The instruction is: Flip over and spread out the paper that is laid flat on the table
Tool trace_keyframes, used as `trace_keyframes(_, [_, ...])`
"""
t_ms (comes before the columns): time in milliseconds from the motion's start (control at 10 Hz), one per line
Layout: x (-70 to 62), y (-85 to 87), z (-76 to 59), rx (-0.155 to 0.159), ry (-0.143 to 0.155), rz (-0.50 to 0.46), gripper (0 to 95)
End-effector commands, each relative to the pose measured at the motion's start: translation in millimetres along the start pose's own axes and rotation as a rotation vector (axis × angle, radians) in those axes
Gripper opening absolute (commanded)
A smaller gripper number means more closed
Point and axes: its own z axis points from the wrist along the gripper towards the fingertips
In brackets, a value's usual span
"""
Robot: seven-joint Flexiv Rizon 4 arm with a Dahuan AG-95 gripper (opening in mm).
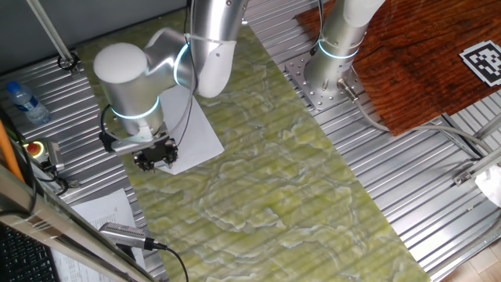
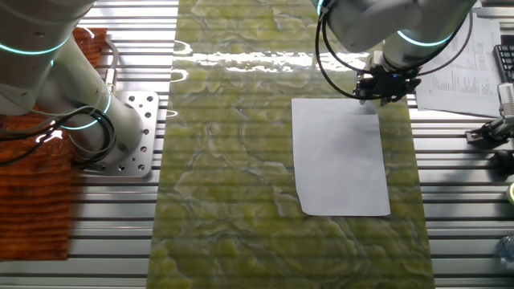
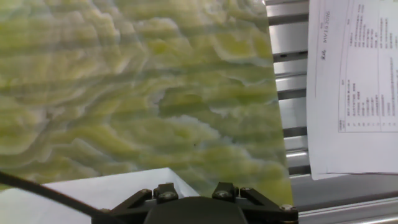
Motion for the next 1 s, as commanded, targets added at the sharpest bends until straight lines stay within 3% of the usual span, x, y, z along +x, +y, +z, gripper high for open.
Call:
trace_keyframes(100, [1.2, 1.2, -0.1, -0.001, 0.0, -0.026, 38.0])
trace_keyframes(1000, [-3.6, 4.7, 3.8, -0.003, -0.008, -0.069, 38.0])
